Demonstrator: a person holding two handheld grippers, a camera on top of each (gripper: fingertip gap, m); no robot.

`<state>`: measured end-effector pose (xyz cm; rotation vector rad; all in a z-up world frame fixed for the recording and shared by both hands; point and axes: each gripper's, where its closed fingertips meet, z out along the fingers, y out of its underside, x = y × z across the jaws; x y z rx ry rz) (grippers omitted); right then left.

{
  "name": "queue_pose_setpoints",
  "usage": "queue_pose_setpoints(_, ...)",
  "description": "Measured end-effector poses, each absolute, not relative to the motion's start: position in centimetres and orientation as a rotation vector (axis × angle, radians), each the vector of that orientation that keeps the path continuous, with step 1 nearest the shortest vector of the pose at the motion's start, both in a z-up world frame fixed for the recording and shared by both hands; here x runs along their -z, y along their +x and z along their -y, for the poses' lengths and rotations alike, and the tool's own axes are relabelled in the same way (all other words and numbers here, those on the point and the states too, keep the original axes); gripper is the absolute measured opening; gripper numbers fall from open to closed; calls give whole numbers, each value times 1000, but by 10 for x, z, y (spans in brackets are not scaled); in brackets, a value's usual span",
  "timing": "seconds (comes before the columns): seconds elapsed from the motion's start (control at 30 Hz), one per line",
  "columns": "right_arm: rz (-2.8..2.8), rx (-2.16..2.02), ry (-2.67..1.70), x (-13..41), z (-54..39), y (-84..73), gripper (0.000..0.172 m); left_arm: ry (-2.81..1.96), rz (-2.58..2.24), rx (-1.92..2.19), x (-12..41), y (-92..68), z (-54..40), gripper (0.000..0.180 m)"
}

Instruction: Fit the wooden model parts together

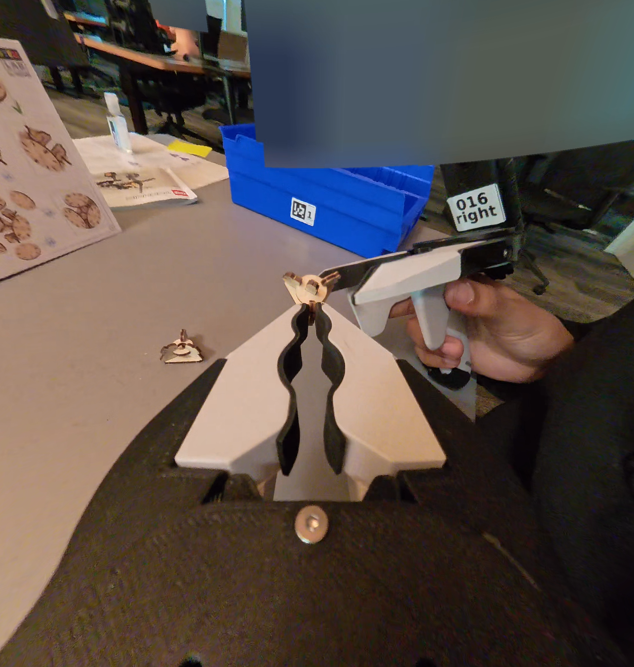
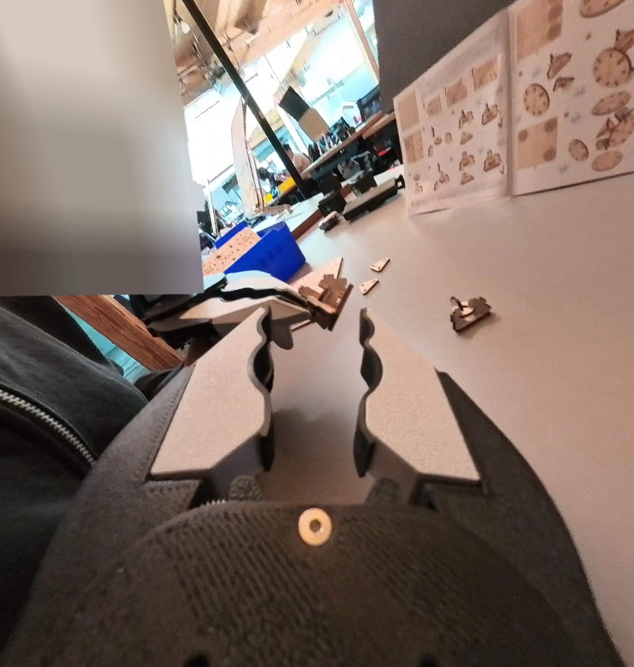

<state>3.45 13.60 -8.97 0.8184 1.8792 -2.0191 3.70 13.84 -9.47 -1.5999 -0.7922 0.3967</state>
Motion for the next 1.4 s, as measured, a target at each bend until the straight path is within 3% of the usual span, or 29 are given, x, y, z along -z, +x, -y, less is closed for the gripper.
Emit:
queue_pose_setpoints(0.27, -1813, 2077, 757, 81, -143, 41, 20, -1613, 731, -331, 99, 54, -158, 3)
queue_pose_setpoints(0.63, -1820, 2114, 714, 76, -155, 42, 18, -1529, 697, -172, 88, 62, -157, 18)
queue_pose_setpoints(0.87, -1742, 2090, 492, 62, -153, 63, 19, -1285, 643, 347, 67, 75, -159, 32)
queue_pose_setpoints(1.4, -1521, 1971, 456, 58, -146, 78, 18, -1186, 604, 499, 67, 82, -155, 15)
